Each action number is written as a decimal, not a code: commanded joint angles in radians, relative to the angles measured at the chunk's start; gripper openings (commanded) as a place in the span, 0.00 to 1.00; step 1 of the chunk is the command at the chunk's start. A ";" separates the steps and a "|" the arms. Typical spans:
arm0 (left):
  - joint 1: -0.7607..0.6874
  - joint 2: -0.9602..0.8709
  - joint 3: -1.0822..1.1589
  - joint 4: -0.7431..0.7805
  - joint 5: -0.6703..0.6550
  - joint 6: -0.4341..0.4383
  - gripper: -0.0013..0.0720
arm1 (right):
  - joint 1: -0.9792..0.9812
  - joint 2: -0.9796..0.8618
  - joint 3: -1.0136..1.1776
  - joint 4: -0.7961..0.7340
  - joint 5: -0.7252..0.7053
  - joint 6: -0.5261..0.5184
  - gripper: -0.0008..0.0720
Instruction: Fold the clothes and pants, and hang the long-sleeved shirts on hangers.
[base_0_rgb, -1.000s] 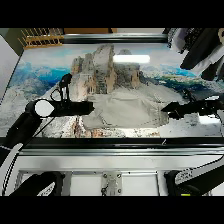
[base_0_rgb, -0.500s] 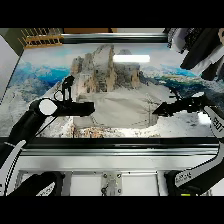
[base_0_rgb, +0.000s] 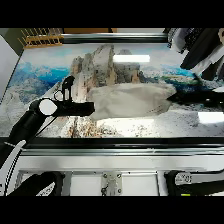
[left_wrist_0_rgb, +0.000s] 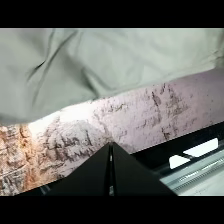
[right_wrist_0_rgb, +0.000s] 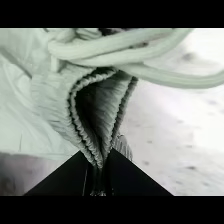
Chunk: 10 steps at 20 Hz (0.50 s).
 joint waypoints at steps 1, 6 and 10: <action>0.000 0.000 0.000 0.001 -0.008 0.000 0.02 | -0.223 0.177 0.000 -0.081 -0.192 0.198 0.04; 0.000 0.000 0.000 0.001 -0.007 0.005 0.02 | -0.508 0.316 -0.021 -0.394 -0.198 0.483 0.04; 0.000 0.000 0.000 0.001 -0.007 0.005 0.02 | -0.576 0.381 -0.148 -0.539 -0.103 0.589 0.04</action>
